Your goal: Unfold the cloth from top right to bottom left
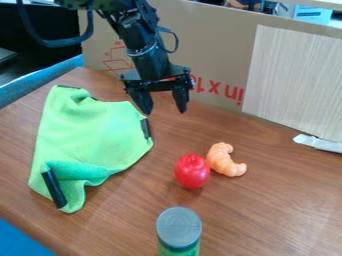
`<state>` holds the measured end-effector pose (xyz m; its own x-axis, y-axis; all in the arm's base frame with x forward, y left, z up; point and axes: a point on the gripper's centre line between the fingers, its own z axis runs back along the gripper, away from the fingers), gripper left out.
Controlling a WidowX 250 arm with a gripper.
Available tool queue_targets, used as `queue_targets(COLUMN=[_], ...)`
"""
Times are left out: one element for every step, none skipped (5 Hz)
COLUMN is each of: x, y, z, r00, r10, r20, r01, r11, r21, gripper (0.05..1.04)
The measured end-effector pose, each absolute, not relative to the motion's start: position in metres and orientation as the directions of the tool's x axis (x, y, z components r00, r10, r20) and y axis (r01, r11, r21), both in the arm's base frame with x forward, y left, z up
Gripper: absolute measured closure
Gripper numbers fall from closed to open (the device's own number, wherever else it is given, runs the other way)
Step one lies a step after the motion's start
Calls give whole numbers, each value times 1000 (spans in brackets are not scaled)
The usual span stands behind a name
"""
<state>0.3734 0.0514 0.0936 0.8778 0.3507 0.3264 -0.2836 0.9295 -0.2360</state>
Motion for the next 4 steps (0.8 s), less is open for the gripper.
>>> queue_targets(x=[372, 367, 373, 379], y=[50, 53, 65, 61], z=[82, 82, 82, 79], r00=[887, 895, 872, 847], r10=[357, 357, 366, 364], r20=[294, 266, 326, 388], r01=[-294, -295, -322, -355], r11=[926, 923, 929, 930], r21=[-238, -247, -182, -97], gripper=[83, 83, 83, 83])
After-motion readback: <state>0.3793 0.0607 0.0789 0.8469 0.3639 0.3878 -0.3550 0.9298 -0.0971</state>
